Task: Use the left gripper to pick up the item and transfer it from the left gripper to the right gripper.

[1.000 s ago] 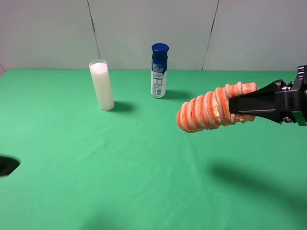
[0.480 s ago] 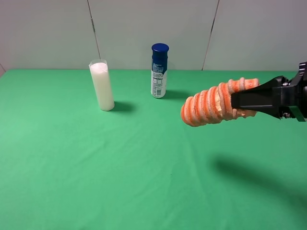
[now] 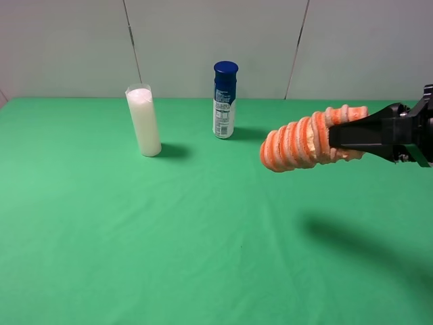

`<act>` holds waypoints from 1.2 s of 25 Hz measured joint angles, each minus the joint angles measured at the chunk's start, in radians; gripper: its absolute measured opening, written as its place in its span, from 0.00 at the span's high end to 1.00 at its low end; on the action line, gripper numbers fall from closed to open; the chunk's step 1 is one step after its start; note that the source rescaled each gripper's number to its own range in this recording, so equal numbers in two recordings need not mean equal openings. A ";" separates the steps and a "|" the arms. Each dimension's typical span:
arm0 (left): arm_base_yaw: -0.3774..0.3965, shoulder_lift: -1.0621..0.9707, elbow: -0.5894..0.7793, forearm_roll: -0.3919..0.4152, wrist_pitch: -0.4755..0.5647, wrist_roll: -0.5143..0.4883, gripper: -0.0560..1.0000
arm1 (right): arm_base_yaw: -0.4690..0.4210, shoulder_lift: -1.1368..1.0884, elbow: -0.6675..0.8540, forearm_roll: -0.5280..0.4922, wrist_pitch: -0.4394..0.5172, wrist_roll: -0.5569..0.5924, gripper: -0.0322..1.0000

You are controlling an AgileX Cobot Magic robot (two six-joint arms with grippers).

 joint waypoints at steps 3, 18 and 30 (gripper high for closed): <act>0.000 0.000 0.001 -0.025 -0.003 0.042 0.02 | 0.000 0.000 0.000 0.000 0.000 0.000 0.95; 0.000 0.000 0.001 -0.033 -0.003 0.025 0.02 | 0.000 0.000 0.000 -0.001 -0.001 0.019 0.95; 0.079 0.000 0.001 -0.033 -0.003 0.022 0.02 | 0.000 0.000 0.000 -0.059 0.005 0.027 0.95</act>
